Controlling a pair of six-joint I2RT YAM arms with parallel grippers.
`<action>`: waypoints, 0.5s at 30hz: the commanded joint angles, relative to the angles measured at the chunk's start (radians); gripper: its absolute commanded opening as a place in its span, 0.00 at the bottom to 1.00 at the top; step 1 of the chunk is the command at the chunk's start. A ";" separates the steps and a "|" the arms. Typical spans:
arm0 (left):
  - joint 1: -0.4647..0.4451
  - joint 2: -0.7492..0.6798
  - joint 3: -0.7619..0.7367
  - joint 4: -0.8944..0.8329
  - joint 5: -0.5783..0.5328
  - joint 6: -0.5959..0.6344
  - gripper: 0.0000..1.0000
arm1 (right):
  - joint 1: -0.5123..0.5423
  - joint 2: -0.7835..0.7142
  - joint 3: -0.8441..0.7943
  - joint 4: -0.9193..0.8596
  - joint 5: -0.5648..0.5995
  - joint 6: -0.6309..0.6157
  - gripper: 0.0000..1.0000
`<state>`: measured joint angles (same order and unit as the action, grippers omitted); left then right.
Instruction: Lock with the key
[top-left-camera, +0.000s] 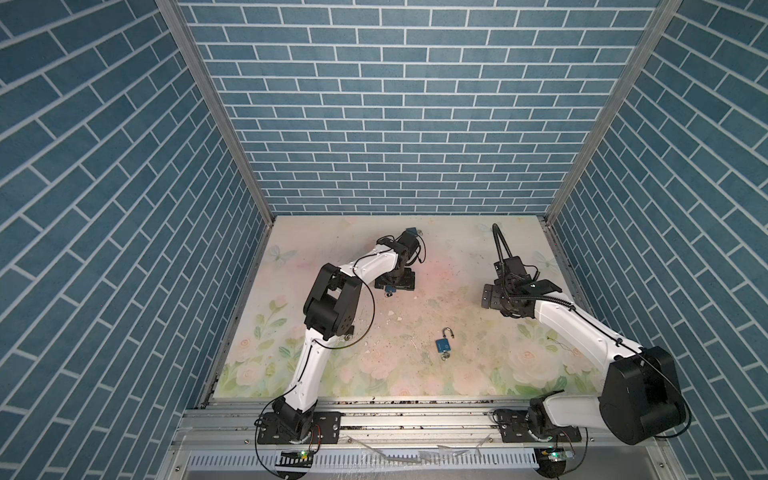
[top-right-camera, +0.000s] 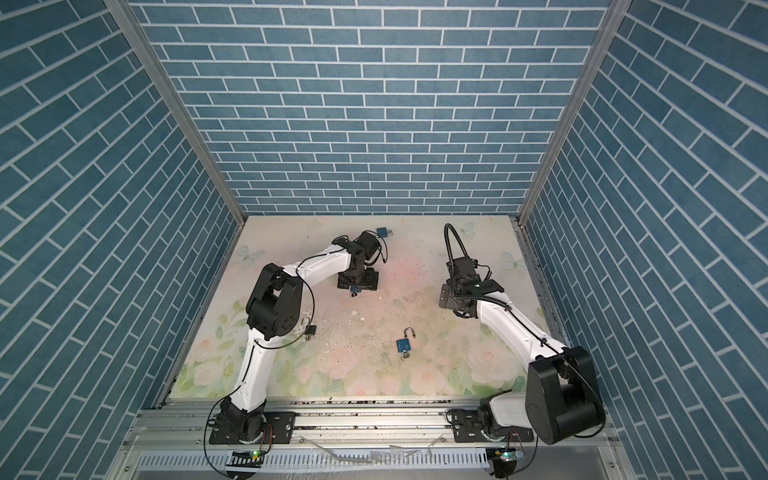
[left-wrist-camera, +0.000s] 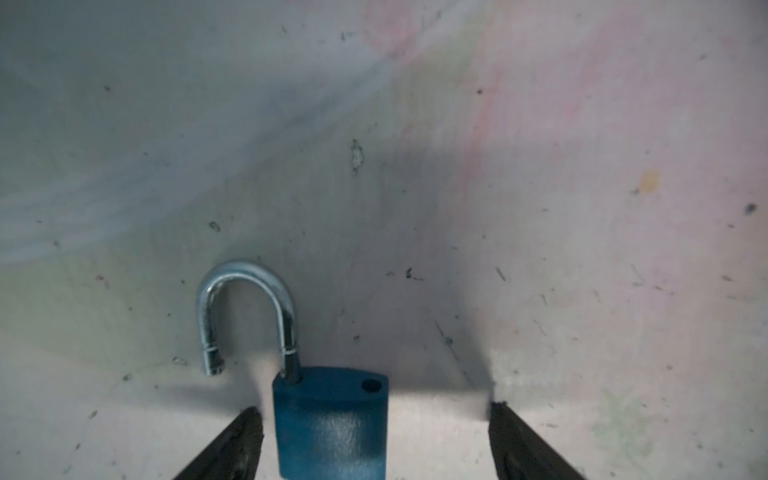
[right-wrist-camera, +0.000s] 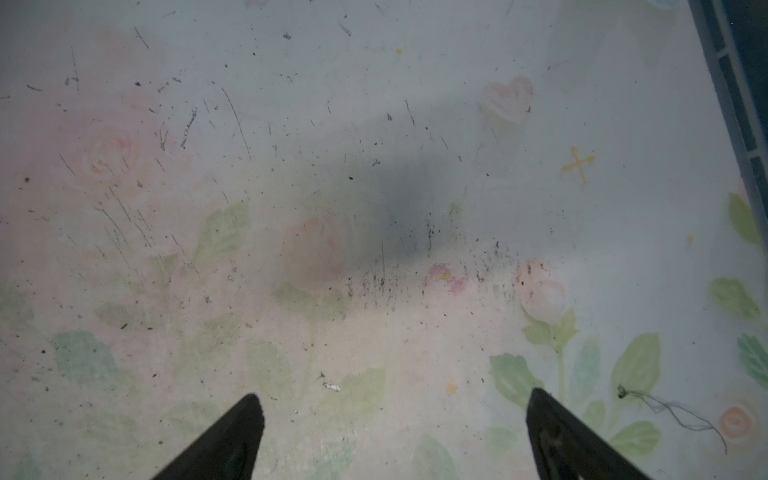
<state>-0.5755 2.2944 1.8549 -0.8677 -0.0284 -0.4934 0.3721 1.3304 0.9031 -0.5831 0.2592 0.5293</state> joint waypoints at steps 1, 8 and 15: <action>-0.004 0.030 0.034 -0.034 -0.025 0.002 0.86 | 0.004 -0.041 -0.014 -0.007 0.026 0.046 0.99; -0.005 0.065 0.078 -0.059 -0.041 0.006 0.81 | 0.004 -0.059 -0.033 0.000 0.020 0.051 0.99; -0.004 0.070 0.073 -0.068 -0.050 -0.001 0.71 | 0.004 -0.087 -0.041 -0.003 0.020 0.052 0.99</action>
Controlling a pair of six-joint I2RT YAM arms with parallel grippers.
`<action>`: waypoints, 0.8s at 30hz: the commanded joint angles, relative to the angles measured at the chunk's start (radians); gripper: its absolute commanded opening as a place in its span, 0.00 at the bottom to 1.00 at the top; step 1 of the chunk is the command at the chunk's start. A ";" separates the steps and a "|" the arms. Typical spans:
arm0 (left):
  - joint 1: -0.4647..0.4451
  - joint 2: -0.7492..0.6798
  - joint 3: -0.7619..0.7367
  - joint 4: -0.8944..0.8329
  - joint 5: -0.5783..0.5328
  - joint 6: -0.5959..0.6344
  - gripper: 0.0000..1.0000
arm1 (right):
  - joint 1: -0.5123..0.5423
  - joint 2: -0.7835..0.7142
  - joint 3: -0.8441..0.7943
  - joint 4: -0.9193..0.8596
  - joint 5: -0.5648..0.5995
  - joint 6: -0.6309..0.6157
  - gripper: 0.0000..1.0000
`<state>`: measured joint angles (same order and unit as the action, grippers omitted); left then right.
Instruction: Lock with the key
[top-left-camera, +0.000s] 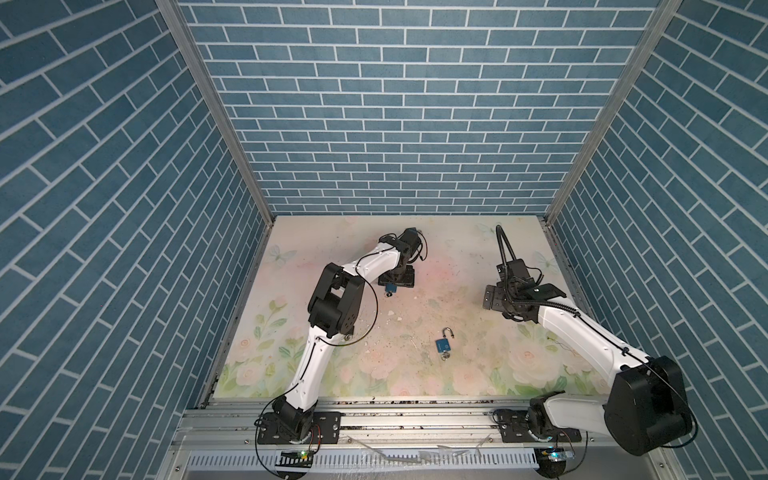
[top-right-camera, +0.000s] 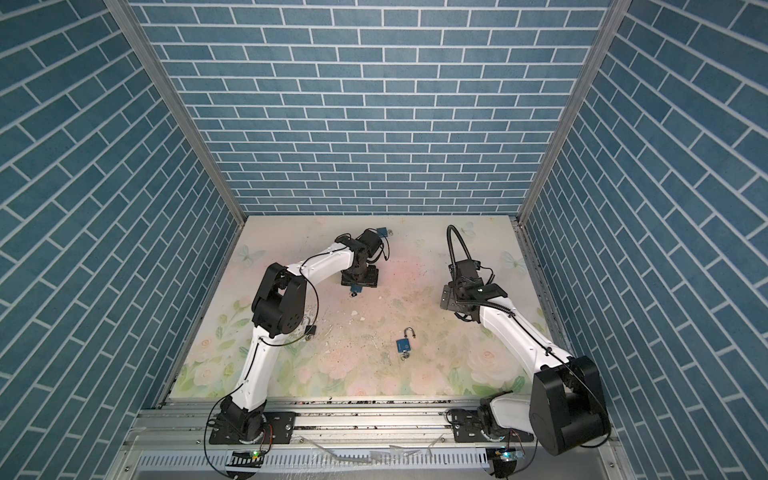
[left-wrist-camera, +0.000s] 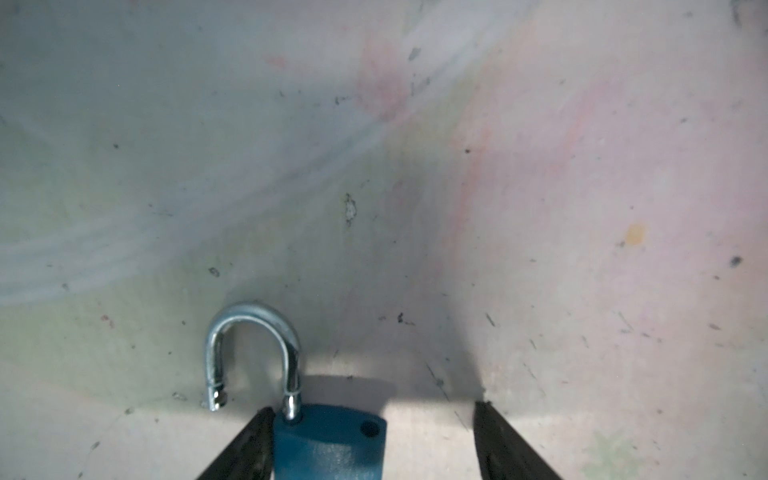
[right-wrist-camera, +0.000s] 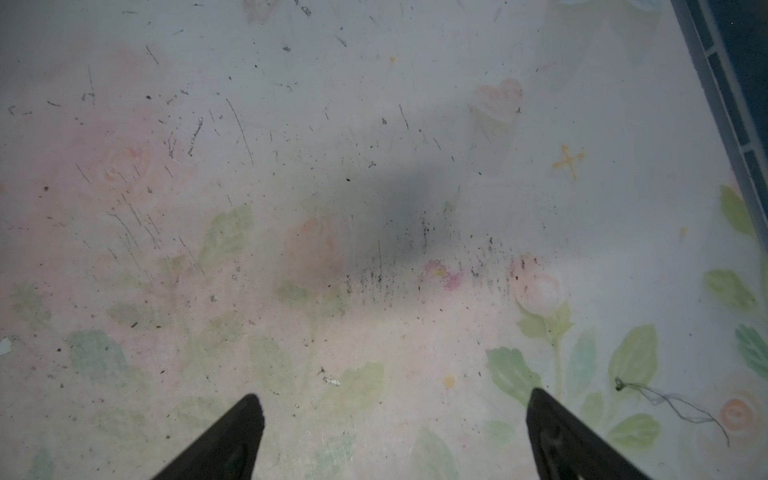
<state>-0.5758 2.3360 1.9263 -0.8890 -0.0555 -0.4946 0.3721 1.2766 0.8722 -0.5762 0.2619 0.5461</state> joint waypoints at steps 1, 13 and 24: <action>-0.004 0.027 -0.003 -0.047 -0.026 0.000 0.69 | 0.004 -0.035 -0.010 -0.011 0.022 0.034 0.99; -0.004 0.020 -0.026 -0.031 -0.032 -0.002 0.47 | 0.004 -0.072 -0.042 0.008 0.040 0.032 0.99; -0.004 -0.008 -0.039 0.005 0.003 0.008 0.32 | 0.004 -0.111 -0.093 0.069 0.002 0.020 0.99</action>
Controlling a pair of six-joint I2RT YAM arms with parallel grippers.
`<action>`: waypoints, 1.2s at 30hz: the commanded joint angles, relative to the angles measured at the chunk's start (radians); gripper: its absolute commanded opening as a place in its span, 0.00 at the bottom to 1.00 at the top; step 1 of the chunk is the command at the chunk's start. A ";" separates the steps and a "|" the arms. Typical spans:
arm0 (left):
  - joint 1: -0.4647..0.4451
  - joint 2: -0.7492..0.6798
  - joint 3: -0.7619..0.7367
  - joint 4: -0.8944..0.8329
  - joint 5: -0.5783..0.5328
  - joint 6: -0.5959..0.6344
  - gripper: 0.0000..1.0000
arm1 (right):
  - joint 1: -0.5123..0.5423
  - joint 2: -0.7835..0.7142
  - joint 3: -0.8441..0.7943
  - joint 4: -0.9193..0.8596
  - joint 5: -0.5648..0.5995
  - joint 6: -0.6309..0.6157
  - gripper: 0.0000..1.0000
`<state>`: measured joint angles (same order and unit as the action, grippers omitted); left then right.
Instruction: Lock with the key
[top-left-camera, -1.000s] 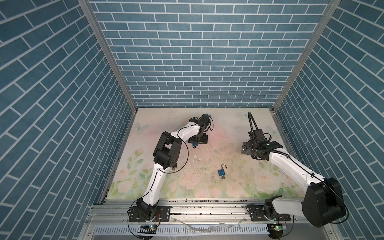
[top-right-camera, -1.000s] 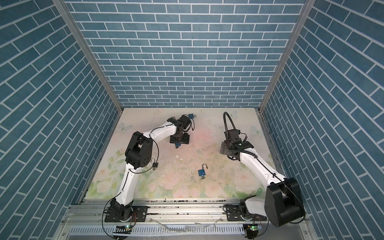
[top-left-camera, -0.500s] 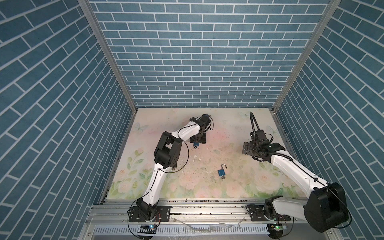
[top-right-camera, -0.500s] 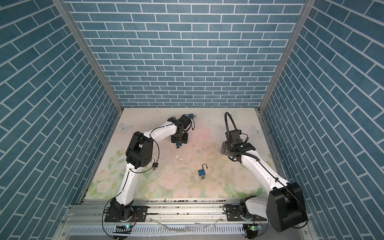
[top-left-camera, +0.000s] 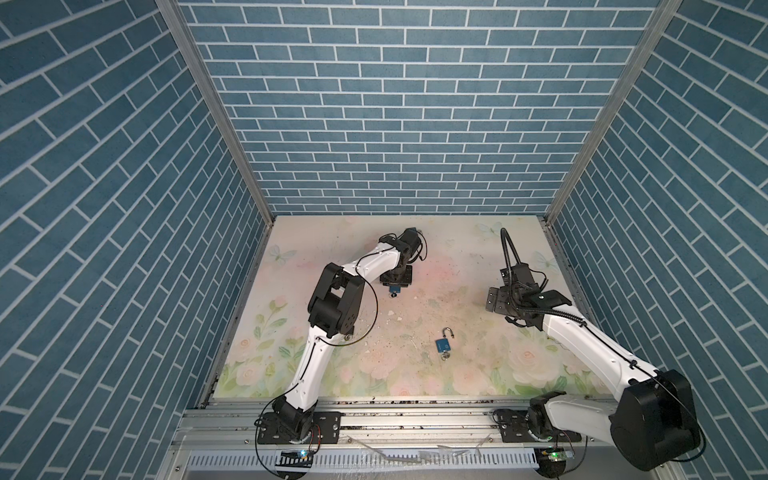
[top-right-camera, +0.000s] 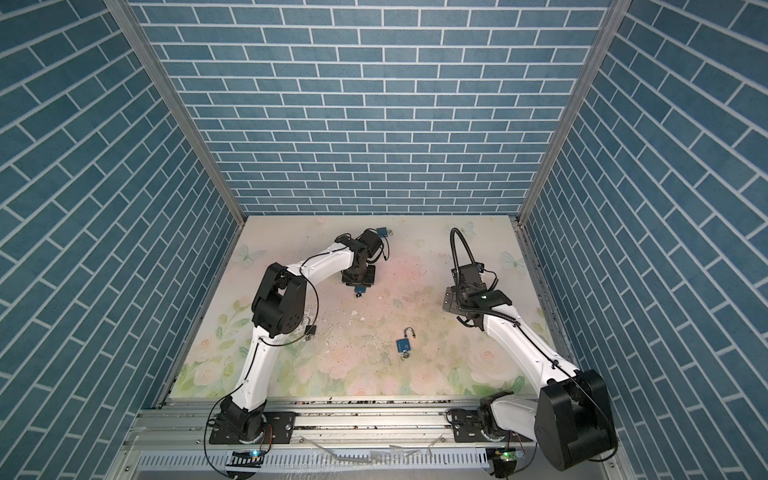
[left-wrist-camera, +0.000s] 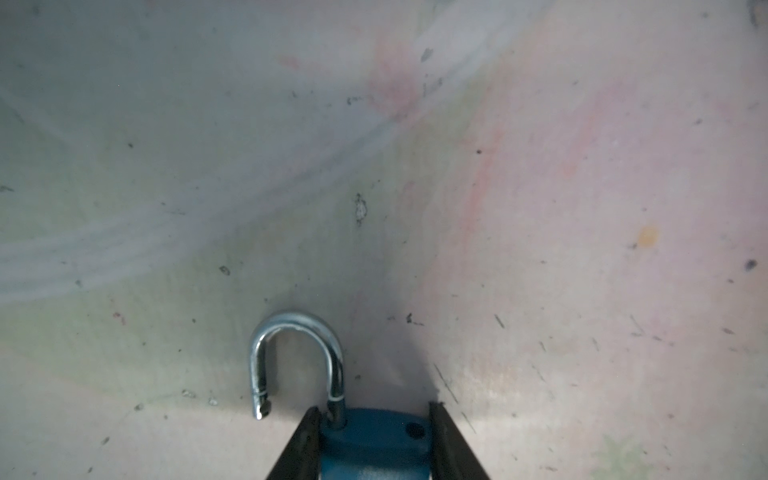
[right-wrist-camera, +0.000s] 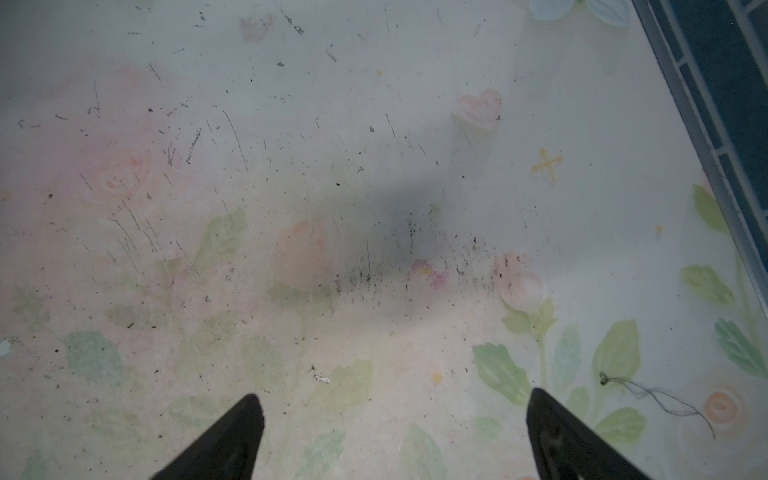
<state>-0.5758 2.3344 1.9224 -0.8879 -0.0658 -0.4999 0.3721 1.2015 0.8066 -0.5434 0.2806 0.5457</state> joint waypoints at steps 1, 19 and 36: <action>-0.003 -0.025 -0.042 0.025 0.023 0.014 0.32 | 0.004 -0.045 -0.039 0.055 -0.034 0.011 0.99; 0.019 -0.280 0.046 0.091 0.246 -0.016 0.32 | 0.066 -0.234 -0.124 0.330 -0.240 -0.227 0.99; 0.088 -0.537 -0.186 0.390 0.315 -0.253 0.33 | 0.161 -0.028 -0.086 0.823 -0.487 -0.162 0.97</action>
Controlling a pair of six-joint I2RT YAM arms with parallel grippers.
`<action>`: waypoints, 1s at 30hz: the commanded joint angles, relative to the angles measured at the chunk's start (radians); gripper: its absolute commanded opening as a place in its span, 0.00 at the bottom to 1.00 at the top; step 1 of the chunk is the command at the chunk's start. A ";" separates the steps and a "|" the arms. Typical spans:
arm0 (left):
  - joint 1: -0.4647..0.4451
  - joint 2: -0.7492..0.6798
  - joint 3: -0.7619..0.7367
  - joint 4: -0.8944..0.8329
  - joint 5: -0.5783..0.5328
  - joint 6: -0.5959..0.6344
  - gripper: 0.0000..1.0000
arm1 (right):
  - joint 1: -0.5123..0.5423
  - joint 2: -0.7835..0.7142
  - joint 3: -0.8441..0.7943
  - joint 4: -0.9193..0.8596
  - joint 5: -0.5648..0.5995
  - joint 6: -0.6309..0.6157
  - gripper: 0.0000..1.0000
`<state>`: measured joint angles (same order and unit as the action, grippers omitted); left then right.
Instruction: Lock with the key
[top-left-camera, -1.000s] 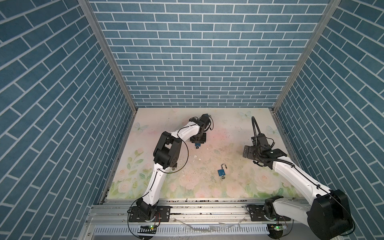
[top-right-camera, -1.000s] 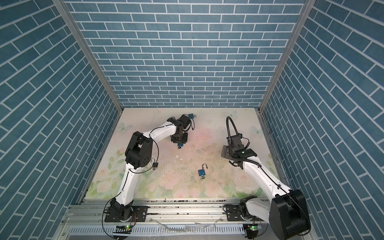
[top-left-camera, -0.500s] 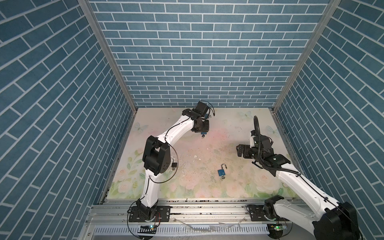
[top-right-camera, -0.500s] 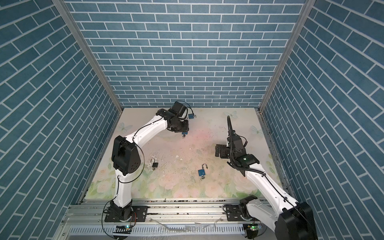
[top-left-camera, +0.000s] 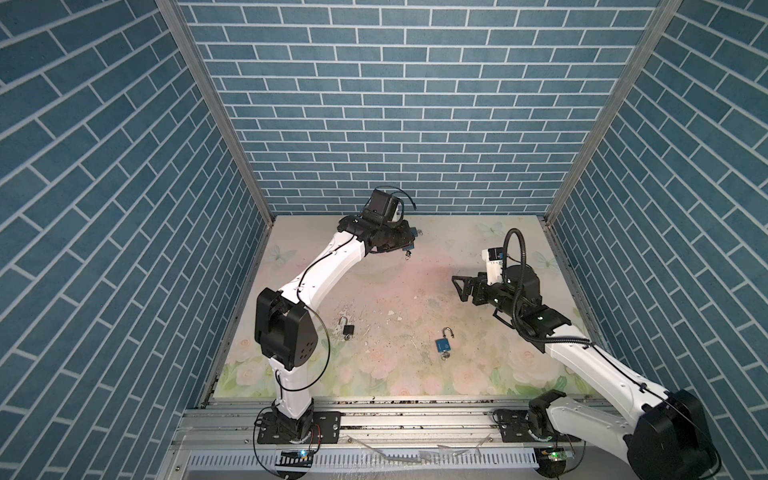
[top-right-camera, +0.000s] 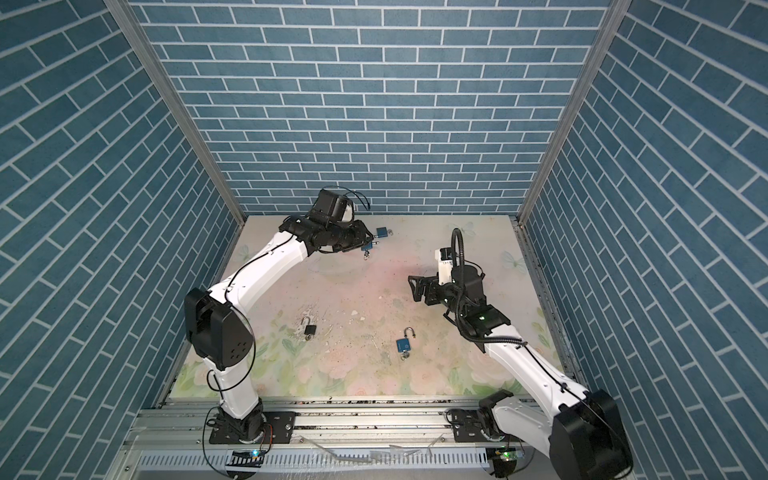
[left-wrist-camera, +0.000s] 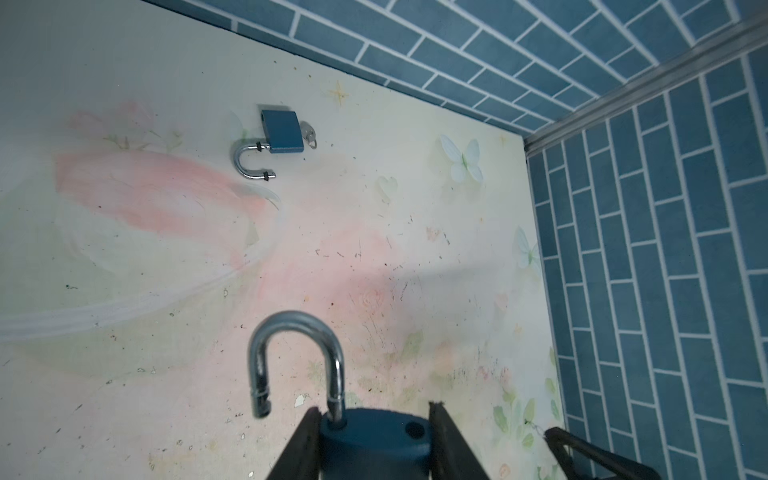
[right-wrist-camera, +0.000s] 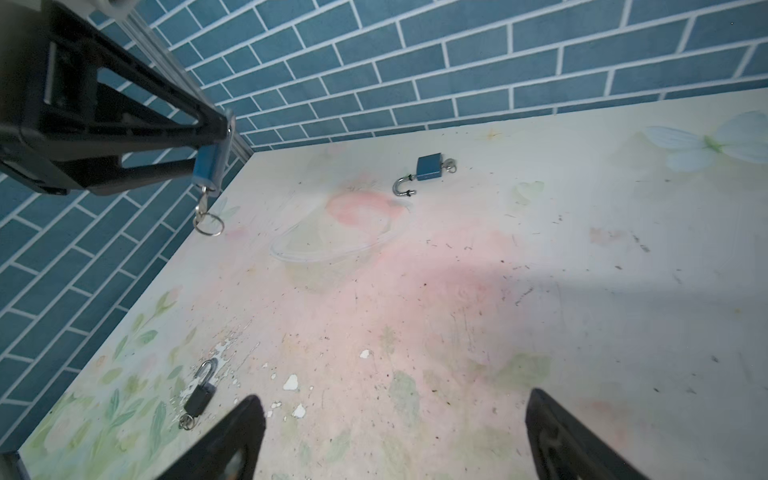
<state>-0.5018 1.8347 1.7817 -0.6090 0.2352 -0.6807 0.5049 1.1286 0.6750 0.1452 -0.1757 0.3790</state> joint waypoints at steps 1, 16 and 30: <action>0.015 -0.045 -0.054 0.115 0.008 -0.081 0.33 | 0.039 0.066 0.059 0.141 -0.020 0.001 0.97; 0.022 -0.192 -0.283 0.236 -0.077 -0.295 0.33 | 0.223 0.345 0.071 0.584 0.256 0.021 0.92; 0.028 -0.250 -0.366 0.266 -0.091 -0.343 0.33 | 0.268 0.511 0.182 0.736 0.189 0.094 0.87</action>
<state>-0.4820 1.6157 1.4239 -0.3847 0.1539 -1.0138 0.7620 1.6306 0.8288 0.8242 0.0288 0.4488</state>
